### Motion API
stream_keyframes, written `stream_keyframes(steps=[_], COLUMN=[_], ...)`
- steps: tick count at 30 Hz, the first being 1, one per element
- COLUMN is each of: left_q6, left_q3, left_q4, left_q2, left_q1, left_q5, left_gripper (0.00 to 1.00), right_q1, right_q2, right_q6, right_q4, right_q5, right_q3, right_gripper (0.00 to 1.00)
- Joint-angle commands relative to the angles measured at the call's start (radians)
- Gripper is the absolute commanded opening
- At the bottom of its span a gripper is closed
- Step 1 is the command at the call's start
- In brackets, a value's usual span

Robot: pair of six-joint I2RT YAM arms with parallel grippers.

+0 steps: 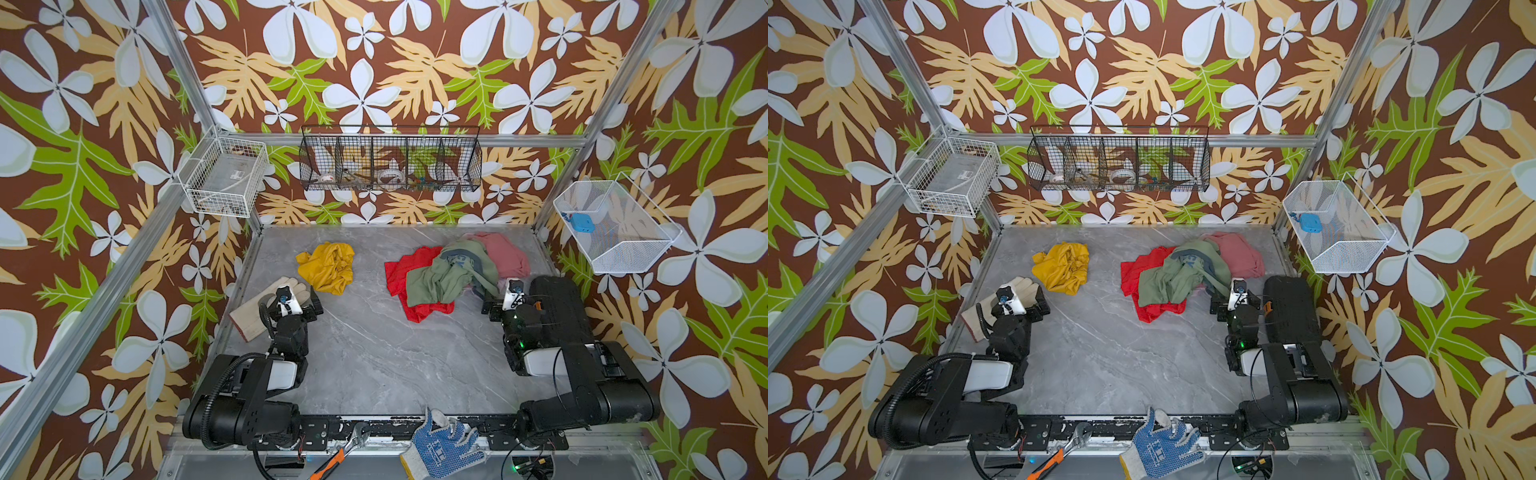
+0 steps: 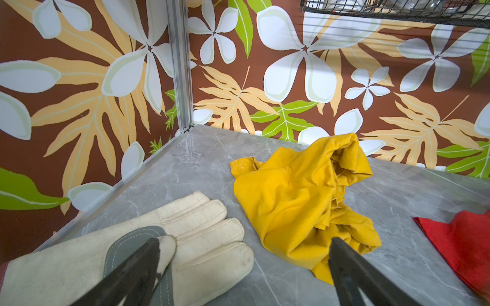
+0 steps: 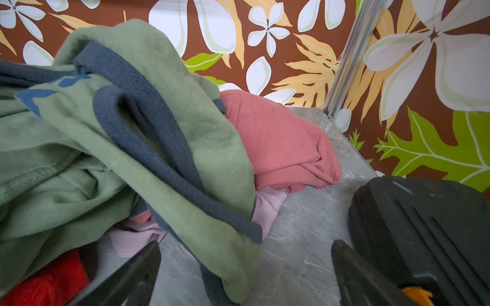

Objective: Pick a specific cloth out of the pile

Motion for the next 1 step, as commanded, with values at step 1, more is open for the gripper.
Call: stream_keyframes(steps=[1], left_q6=[0.001], left_q3=[0.002], left_q4=[0.026], left_q2=[0.001], left_q1=[0.002], left_q5=[0.004], left_gripper=[1.0], right_q1=[0.001], right_q2=[0.001], right_q6=[0.006], right_q4=[0.0], right_q5=[0.0], right_q3=[0.004], right_gripper=[1.0])
